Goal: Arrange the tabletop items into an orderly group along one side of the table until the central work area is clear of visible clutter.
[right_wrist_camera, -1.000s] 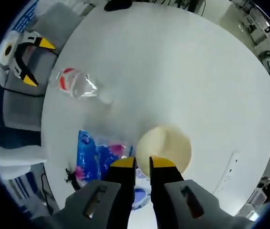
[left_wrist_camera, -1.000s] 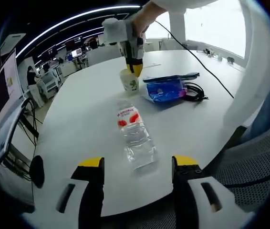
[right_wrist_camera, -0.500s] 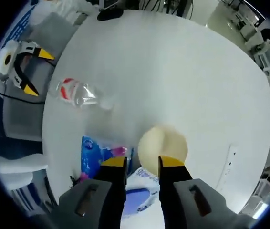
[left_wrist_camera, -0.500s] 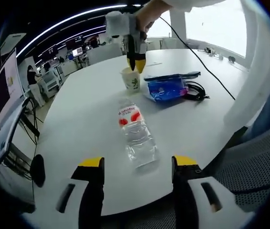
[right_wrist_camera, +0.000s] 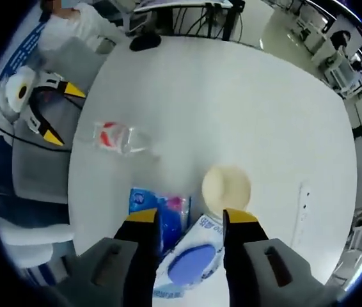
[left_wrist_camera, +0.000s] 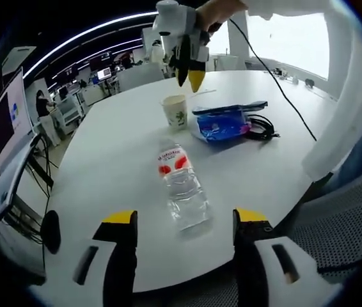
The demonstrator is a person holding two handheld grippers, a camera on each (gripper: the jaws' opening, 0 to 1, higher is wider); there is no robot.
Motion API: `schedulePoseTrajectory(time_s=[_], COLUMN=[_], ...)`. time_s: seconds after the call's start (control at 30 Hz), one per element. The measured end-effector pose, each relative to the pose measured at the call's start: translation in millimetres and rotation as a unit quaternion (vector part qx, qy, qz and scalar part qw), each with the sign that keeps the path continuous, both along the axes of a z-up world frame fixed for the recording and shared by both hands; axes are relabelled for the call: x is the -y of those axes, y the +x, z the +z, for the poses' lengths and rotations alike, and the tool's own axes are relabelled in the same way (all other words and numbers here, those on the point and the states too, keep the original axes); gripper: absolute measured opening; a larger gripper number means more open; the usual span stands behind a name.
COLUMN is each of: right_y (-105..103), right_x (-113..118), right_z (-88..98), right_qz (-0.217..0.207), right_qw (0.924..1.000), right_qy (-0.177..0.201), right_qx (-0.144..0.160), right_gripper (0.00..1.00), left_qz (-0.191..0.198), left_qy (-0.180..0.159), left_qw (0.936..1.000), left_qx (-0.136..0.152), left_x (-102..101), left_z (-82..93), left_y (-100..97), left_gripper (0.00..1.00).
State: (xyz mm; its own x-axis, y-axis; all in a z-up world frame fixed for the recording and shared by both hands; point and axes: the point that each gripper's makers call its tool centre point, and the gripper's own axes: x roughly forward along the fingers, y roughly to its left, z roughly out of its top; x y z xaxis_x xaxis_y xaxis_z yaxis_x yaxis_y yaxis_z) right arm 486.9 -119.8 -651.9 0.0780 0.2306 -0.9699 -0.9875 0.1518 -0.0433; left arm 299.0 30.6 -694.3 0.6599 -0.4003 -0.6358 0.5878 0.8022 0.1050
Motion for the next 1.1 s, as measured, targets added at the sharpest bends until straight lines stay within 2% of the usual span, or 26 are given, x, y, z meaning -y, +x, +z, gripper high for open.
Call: schedulePoseTrajectory(time_s=[0.23, 0.53, 0.73, 0.9, 0.97, 1.1], right_y=[-9.3, -19.2, -25.6, -32.1, -40.2, -48.7], right_x=[14.6, 37.6, 41.8, 44.6, 49.3, 64.3], right_z=[6.8, 6.9, 3.6, 6.1, 11.9, 19.7], right_qz=[-0.031, -0.057, -0.078, -0.109, -0.137, -0.178], right_qw=[0.9993, 0.998, 0.9958, 0.9906, 0.9832, 0.9714], right_qy=[0.019, 0.026, 0.048, 0.083, 0.121, 0.157], right_qx=[0.009, 0.009, 0.001, 0.0, 0.0, 0.007], right_gripper=[0.46, 0.47, 0.48, 0.47, 0.48, 0.47], left_qz=[-0.012, -0.026, -0.027, -0.027, -0.034, -0.041], left_qy=[0.006, 0.01, 0.01, 0.016, 0.016, 0.02], left_qw=[0.9999, 0.9996, 0.9995, 0.9994, 0.9991, 0.9987], left_qx=[-0.001, -0.005, -0.01, -0.016, -0.019, -0.025], left_x=[2.5, 7.1, 7.4, 6.8, 10.1, 12.0], left_z=[-0.8, -3.3, -5.0, -8.2, -9.3, -12.1], left_y=[-2.5, -5.6, -6.9, -8.0, -10.2, -12.6], left_gripper=[0.61, 0.61, 0.61, 0.63, 0.63, 0.63])
